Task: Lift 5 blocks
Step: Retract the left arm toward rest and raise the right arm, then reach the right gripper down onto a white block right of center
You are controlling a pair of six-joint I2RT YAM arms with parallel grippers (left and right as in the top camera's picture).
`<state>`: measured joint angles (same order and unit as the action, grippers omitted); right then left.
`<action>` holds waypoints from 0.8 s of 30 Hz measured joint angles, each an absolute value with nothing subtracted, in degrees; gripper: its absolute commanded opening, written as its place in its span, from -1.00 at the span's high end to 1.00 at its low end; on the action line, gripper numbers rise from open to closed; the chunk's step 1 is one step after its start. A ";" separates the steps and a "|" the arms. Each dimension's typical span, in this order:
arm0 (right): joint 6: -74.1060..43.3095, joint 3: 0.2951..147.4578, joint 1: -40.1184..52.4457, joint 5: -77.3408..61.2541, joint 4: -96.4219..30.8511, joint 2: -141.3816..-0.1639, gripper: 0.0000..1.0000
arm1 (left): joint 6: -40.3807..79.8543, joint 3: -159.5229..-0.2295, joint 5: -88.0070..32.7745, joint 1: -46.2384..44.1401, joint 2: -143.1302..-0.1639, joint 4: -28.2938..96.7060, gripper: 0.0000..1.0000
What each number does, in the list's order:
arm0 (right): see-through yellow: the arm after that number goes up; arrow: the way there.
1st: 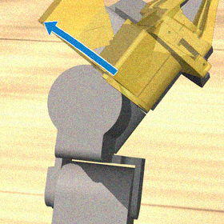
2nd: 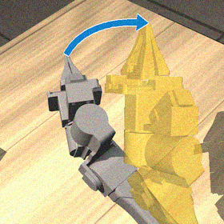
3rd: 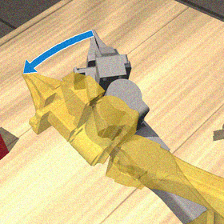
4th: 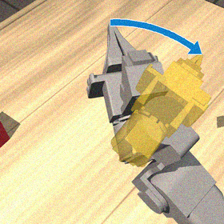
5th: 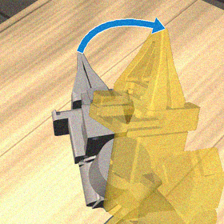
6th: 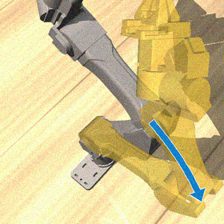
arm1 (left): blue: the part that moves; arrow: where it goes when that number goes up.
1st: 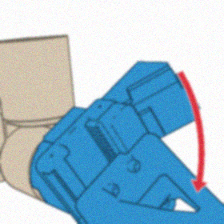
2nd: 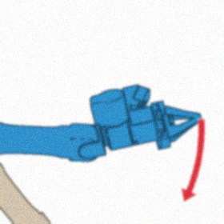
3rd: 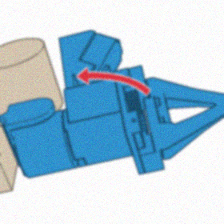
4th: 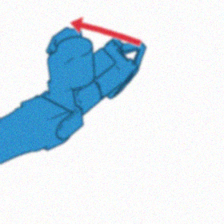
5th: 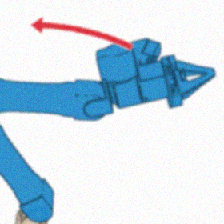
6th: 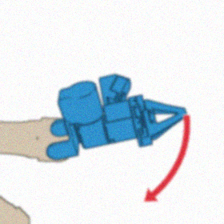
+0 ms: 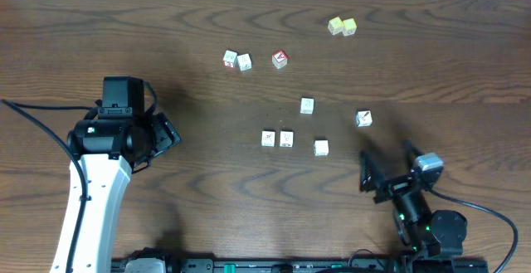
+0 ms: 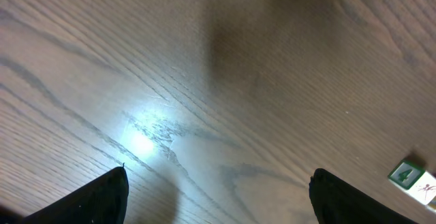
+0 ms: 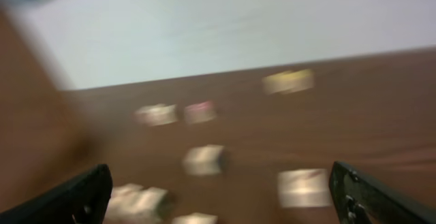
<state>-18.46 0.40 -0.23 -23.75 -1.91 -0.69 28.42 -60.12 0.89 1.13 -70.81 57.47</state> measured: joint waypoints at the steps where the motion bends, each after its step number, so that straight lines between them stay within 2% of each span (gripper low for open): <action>1: -20.75 0.38 -0.23 -26.48 -1.56 -0.69 -0.99 | 28.84 -60.12 0.86 1.13 -70.81 57.47 -0.71; 4: -30.02 0.36 -0.23 -33.10 5.61 -0.71 -0.99 | 29.98 -60.10 0.89 1.13 -70.83 57.49 -0.71; 9: -38.26 0.69 -0.23 -38.68 28.34 -0.62 -0.99 | 30.28 -59.99 0.91 1.13 -70.85 57.65 -0.71; 11: -39.18 2.44 -0.23 -38.92 28.64 -0.56 -0.99 | 30.37 -59.96 0.99 1.13 -70.85 57.65 -0.71; 13: -38.83 5.23 -0.23 -38.61 23.38 -0.82 -0.98 | 30.46 -59.96 1.04 1.13 -70.85 57.65 -0.72; 18: -30.63 21.21 -0.23 -35.88 -6.46 -7.46 -0.98 | 30.70 -59.96 1.06 1.13 -70.85 57.63 -0.71; 24: -18.68 45.63 -0.23 -30.94 -39.27 -28.40 -0.99 | 31.00 -59.92 1.34 1.13 -70.87 57.63 -0.71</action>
<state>-18.68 45.63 -0.23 -30.94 -39.27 -28.40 31.00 -59.92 1.34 1.13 -70.87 57.63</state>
